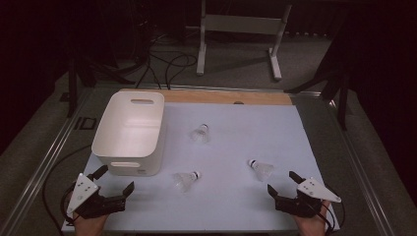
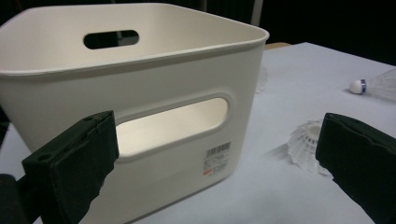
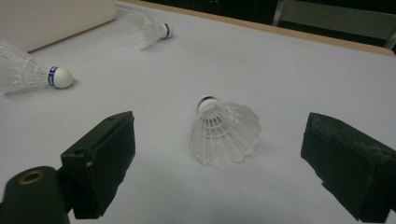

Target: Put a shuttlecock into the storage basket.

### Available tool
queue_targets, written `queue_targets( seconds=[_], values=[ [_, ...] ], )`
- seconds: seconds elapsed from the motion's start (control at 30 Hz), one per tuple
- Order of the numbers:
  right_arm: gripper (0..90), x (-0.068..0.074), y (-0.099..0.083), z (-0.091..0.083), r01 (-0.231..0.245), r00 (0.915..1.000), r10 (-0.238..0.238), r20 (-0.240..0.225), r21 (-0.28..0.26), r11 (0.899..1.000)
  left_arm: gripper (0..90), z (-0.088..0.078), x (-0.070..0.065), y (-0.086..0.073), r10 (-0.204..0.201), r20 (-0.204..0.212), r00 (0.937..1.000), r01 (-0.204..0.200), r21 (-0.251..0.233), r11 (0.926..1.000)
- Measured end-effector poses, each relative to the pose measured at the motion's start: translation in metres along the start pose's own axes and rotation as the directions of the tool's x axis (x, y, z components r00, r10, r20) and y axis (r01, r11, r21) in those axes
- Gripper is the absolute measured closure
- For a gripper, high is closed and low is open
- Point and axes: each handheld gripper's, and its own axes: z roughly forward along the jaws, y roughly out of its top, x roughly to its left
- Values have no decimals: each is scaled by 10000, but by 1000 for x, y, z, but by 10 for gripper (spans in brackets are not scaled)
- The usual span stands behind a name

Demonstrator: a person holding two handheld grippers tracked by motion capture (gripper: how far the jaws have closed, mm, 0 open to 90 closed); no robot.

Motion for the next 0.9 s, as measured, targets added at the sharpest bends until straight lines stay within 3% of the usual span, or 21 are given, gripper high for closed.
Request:
queue_targets(
  seconds=[0.17,0.4,0.73,0.9],
  values=[
    [99,-1,1,0,2,10000,-2,35,-65,10000,0,0,0,-1,-136,23,9999,136,-117,9998],
    [99,0,2,3,-33,10000,33,26,-17,10000,0,3,-1,-3,-36,-58,10000,37,44,10000],
    [100,1,4,10,-267,9996,268,-73,217,9994,0,3,-4,-3,136,-267,9996,-137,-50,9999],
    [100,4,6,15,-150,9998,153,-94,339,9993,0,1,-5,-4,225,-442,9988,-234,-211,9995]
  ],
)
